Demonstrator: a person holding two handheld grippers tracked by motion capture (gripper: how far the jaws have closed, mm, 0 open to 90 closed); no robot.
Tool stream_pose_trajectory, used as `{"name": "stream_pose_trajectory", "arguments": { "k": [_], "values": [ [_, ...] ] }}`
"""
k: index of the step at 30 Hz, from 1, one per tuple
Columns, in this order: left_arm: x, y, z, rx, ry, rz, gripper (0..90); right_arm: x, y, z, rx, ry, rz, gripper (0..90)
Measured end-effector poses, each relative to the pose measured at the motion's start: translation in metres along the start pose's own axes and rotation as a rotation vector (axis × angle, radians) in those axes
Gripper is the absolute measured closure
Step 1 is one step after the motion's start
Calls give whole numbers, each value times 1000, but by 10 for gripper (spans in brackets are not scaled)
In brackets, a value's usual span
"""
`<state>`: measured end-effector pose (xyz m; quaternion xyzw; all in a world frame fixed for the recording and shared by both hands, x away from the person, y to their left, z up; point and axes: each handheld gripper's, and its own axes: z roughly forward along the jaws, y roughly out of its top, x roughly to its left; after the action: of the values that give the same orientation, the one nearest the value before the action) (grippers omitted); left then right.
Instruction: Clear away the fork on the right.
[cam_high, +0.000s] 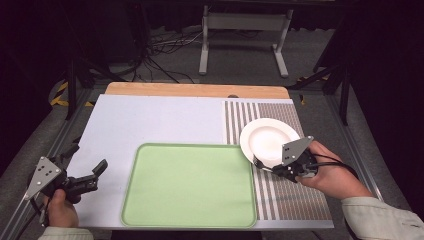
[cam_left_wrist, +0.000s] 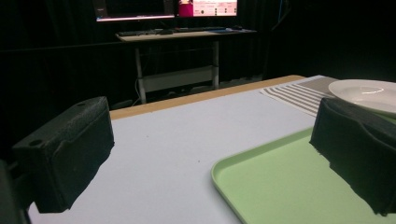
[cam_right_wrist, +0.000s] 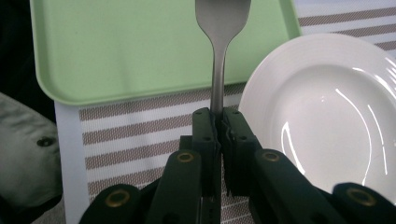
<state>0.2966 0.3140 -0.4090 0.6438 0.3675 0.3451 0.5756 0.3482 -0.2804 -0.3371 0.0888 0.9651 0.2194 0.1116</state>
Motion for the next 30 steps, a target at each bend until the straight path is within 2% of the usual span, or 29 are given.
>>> {"name": "stream_pose_trajectory", "arguments": {
  "k": [3, 7, 18, 23, 30],
  "values": [
    [0, 0, 0, 0, 1, -1, 2, 1, 8, 2, -12, -11, 11, 852],
    [0, 0, 0, -3, 1, -3, 2, 1, 20, 5, -30, 2, 25, 852],
    [1, 0, 0, -4, 0, -2, 2, 3, 52, 19, -41, 5, 13, 851],
    [1, 0, -1, -7, 0, -2, 2, 3, 62, 24, -49, 14, 32, 851],
    [1, 0, -1, -8, -1, -3, 2, 4, 79, 33, -47, 25, 93, 852]
  ]
}}
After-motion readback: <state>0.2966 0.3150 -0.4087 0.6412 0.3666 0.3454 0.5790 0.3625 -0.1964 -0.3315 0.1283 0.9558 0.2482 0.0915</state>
